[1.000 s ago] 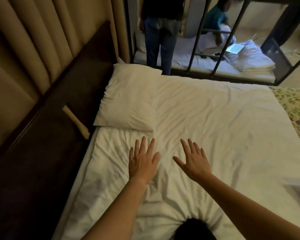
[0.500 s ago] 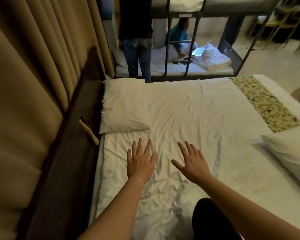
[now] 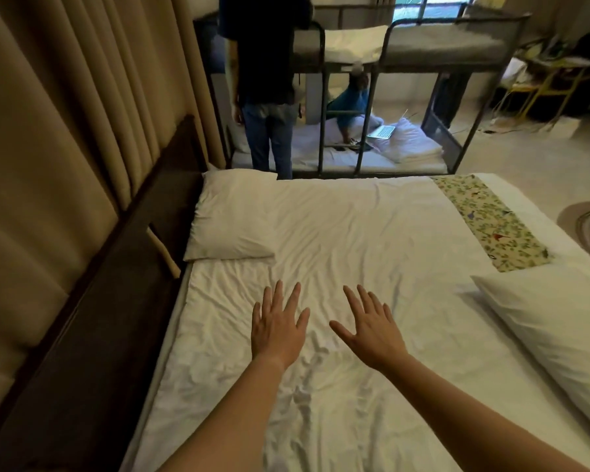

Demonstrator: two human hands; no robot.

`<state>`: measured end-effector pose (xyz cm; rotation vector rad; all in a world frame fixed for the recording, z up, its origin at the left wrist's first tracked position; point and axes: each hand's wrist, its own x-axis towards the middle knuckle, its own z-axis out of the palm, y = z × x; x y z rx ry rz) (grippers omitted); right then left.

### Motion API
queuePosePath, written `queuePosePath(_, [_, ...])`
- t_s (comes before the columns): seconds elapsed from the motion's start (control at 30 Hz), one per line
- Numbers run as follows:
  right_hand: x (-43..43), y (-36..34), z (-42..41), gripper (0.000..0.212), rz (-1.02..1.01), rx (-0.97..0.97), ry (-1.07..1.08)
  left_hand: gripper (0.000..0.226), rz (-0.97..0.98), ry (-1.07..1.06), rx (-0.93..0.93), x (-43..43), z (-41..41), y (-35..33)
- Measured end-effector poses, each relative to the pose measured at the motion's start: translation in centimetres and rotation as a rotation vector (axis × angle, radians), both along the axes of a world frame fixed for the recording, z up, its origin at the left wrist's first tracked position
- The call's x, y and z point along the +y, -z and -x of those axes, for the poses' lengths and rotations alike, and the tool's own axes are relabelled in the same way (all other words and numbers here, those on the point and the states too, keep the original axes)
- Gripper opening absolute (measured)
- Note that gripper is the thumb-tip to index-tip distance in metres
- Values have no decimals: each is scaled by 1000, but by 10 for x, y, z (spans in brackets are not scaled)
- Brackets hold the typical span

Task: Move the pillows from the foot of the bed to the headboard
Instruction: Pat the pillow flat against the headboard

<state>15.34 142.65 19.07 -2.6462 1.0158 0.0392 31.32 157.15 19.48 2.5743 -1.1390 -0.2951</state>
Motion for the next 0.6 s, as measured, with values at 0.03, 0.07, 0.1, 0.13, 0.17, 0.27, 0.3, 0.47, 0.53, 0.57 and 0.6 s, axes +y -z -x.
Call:
queuePosePath(0.03, [-4,-1,15,91,3,-1,-11,64,7,-19,5,-3,15,0])
queuePosePath(0.07, [-9,-1,30,91,10,0,-22,64,12,-35,10,-6,30,1])
queuePosePath(0.1, [-12,-3,46,91,18,1,-30,64,13,-45,11,-9,47,0])
queuePosePath(0.13, [-15,-4,62,91,21,0,-34,64,11,-47,13,-11,63,0])
queuePosePath(0.17, [-16,-6,80,91,22,-4,-35,64,12,-44,14,-13,79,-1])
queuePosePath(0.27, [-19,-12,131,91,26,-5,-19,64,30,-38,27,-18,127,-8])
queuePosePath(0.3, [-19,-14,148,91,18,0,-9,64,31,-32,28,-19,143,-10])
queuePosePath(0.47, [-11,-19,217,92,12,-7,49,64,6,20,19,-18,200,-19])
queuePosePath(0.53, [-9,-22,237,92,14,-14,80,64,7,44,16,-17,214,-21])
queuePosePath(0.57, [-7,-24,245,91,19,-16,98,64,6,58,18,-16,221,-23])
queuePosePath(0.6, [-5,-25,253,91,24,-17,119,64,3,76,21,-16,227,-24])
